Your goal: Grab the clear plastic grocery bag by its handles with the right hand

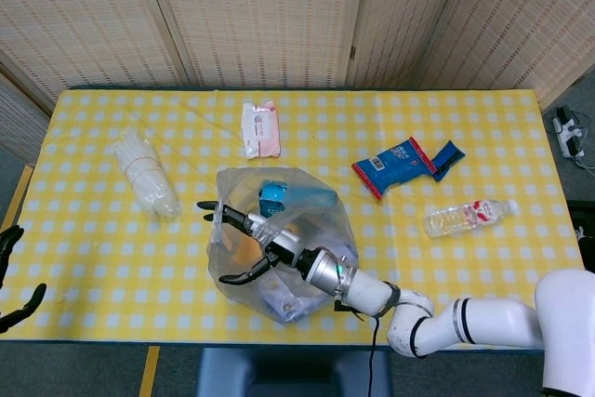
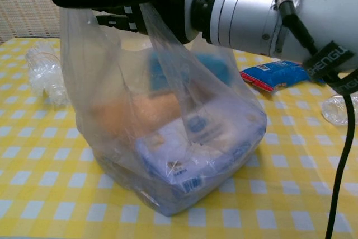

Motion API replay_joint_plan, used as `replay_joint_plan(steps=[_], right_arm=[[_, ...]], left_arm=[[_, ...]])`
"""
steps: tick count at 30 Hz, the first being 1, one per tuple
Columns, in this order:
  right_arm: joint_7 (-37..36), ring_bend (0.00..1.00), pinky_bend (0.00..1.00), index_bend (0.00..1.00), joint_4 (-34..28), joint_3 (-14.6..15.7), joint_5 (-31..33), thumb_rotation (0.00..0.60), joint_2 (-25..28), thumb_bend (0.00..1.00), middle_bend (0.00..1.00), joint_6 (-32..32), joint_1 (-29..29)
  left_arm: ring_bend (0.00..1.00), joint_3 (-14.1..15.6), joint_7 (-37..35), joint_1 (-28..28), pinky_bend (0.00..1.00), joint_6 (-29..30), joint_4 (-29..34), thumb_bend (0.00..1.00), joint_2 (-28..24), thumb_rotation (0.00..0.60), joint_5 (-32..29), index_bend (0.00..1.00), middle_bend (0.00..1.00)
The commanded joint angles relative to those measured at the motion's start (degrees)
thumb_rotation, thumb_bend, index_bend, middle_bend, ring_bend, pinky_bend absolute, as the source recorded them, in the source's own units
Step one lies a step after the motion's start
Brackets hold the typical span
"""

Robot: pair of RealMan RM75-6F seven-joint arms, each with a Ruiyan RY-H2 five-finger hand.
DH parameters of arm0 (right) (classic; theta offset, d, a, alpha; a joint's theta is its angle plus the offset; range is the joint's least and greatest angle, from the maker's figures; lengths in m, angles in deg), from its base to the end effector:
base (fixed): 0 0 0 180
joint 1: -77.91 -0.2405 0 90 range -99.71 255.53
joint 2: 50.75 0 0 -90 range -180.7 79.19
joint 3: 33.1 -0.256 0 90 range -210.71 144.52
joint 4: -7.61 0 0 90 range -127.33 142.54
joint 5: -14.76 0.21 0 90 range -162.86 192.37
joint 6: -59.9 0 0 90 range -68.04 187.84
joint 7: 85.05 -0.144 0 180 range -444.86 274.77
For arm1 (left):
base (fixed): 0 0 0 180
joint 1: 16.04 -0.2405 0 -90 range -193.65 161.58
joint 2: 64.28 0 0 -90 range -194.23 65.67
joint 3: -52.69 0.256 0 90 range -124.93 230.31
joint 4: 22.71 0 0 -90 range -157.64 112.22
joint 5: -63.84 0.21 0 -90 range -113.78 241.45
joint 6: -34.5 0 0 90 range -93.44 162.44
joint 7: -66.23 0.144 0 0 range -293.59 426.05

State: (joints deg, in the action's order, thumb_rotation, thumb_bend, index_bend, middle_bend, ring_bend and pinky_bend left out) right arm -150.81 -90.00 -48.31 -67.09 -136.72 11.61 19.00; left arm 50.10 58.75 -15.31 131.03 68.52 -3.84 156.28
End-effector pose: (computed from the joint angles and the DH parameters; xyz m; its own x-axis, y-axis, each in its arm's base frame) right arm 0.0280 -0.3074 -0.0092 -0.4175 -0.8652 0.2778 -0.5318 -0.0152 -0.8467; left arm -0.3040 0.1554 0.1993 0.3439 -0.1558 0.9260 0.9305 -0.0756 -0.3583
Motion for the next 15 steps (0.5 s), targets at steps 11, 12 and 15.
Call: replay_joint_plan(steps=[11, 12, 15], right_arm=[[-2.7, 0.11, 0.00, 0.00, 3.6, -0.8, -4.0, 0.600, -2.2, 0.24, 0.03, -3.5, 0.1], [-3.1, 0.12, 0.00, 0.00, 3.9, -0.8, -4.0, 0.600, -2.4, 0.24, 0.03, -3.4, 0.0], [-5.2, 0.13, 0.00, 0.00, 5.1, -1.1, -4.2, 0.600, -3.4, 0.24, 0.03, -3.1, -0.7]], left_arm=[[0.17, -0.1, -0.1, -0.1, 0.14, -0.2, 0.1, 0.36, -0.1, 0.600, -0.2, 0.05, 0.13], [0.17, 0.0, 0.0, -0.1, 0.14, -0.2, 0.1, 0.36, -0.2, 0.600, -0.2, 0.05, 0.13], [0.17, 0.0, 0.0, -0.1, 0.14, -0.1, 0.3, 0.36, -0.2, 0.600, 0.0, 0.05, 0.13]])
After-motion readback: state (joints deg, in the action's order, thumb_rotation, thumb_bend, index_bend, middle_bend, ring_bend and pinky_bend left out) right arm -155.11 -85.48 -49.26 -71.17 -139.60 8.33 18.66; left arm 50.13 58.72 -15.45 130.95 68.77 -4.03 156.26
